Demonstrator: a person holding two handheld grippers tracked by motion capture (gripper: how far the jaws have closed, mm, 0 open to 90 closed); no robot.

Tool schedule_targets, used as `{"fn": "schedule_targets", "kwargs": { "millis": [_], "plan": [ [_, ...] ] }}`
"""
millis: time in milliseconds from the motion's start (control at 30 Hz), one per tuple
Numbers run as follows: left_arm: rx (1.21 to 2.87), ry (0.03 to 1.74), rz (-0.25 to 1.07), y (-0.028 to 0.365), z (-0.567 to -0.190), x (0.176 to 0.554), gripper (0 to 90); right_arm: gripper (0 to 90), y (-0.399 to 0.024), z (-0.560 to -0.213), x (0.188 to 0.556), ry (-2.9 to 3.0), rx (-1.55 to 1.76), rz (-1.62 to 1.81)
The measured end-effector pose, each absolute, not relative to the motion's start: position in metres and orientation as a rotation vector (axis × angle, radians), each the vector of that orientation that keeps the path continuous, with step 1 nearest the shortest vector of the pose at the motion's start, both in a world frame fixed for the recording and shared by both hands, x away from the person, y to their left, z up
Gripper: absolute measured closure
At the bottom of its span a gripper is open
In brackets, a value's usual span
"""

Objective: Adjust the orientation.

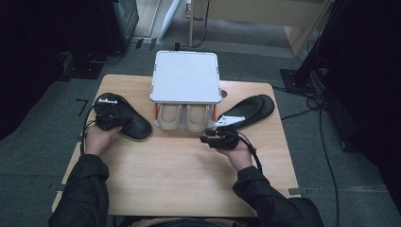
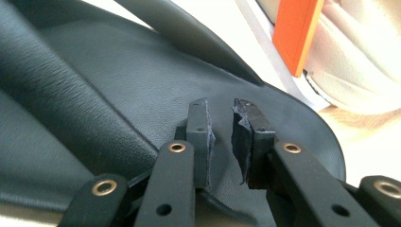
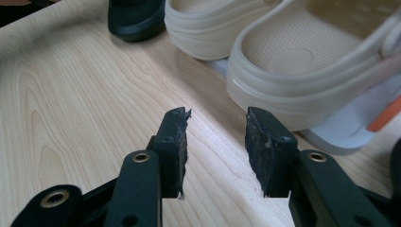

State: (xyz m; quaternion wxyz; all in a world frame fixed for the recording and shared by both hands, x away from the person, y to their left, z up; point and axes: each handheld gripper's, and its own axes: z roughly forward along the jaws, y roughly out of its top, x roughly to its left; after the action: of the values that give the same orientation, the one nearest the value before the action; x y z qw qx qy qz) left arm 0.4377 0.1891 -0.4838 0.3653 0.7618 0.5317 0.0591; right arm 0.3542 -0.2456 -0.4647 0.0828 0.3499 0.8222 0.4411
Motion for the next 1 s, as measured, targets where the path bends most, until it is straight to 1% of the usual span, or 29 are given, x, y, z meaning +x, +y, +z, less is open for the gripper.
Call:
{"fn": "schedule_targets", "kwargs": {
  "millis": [133,200,333,400,500,733,1000],
  "plan": [
    [1.951,1.368,0.155,0.193,-0.483,0.433,75.0,59.6,-0.24,-0.465,0.356,2.468,1.028,1.32],
    [1.954,1.364,0.169,0.193,-0.48,0.431,70.9,59.6,-0.239,-0.465,0.357,2.476,1.021,1.319],
    [1.928,1.363,0.247,0.196,-0.464,0.426,60.9,59.6,-0.237,-0.466,0.358,2.479,1.015,1.323],
    [1.901,1.382,0.29,0.201,-0.458,0.424,57.9,59.7,-0.236,-0.466,0.358,2.481,1.019,1.32],
    [1.861,1.424,0.303,0.21,-0.457,0.425,52.9,59.6,-0.237,-0.466,0.358,2.482,1.024,1.32],
    [1.817,1.515,0.328,0.227,-0.464,0.434,47.0,59.5,-0.24,-0.466,0.356,2.47,1.035,1.314],
    [1.777,1.571,0.288,0.234,-0.479,0.449,45.3,59.3,-0.246,-0.468,0.351,2.453,1.066,1.303]
  ]
}}
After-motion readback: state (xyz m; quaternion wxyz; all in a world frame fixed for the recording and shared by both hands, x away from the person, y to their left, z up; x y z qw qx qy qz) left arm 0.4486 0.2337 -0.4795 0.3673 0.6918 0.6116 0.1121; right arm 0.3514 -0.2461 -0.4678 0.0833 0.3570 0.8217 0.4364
